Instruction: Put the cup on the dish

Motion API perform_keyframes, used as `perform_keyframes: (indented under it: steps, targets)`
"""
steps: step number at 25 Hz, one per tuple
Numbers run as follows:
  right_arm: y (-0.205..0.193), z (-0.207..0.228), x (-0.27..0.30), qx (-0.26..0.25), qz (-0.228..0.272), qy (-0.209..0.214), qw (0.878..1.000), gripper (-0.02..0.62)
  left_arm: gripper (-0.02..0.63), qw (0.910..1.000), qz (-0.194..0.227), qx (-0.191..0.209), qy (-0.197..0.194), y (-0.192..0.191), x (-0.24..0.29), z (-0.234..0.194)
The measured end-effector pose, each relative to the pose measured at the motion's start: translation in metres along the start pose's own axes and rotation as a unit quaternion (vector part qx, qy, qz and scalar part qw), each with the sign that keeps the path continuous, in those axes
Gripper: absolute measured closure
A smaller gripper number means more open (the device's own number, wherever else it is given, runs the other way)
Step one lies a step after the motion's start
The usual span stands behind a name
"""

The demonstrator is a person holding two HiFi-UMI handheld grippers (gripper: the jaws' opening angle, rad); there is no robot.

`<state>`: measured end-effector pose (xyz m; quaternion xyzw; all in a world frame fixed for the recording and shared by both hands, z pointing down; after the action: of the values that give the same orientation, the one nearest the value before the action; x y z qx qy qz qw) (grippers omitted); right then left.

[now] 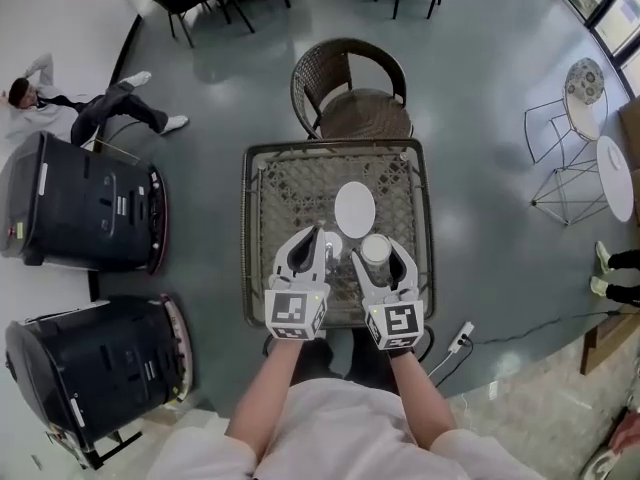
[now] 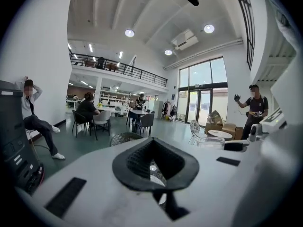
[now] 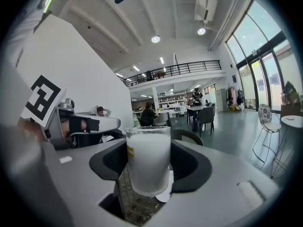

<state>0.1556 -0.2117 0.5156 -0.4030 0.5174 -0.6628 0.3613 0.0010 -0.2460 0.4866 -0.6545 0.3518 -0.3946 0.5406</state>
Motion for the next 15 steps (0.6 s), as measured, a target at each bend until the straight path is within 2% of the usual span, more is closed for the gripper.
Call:
perform_keyframes:
  steps: [4,9,15]
  targets:
    - [-0.042,0.017,0.026,0.01,-0.024,-0.001,1.0,0.337,0.603,0.9993,-0.036,0.0,0.001,-0.037,0.016,-0.016]
    - [-0.079,0.03,0.054,0.047,0.004,-0.015,0.999,0.339,0.603,0.9976,-0.068,-0.009,-0.006,-0.076,0.018,-0.03]
    - [-0.126,0.038,0.106,0.031,-0.021,-0.022,0.999,0.339,0.601,0.9955,-0.09,-0.02,-0.024,-0.108,0.026,-0.043]
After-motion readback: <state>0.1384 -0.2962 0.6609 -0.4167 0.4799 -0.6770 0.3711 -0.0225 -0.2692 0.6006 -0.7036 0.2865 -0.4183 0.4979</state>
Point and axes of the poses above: the fingertips, and each gripper's own axes: x forward along the fingers, z to its right, y out of its top, the point moved 7 cm from there along -x, backward along the fingers, and after that the axes turned 5 degrees about z, right-handed, at the moved point
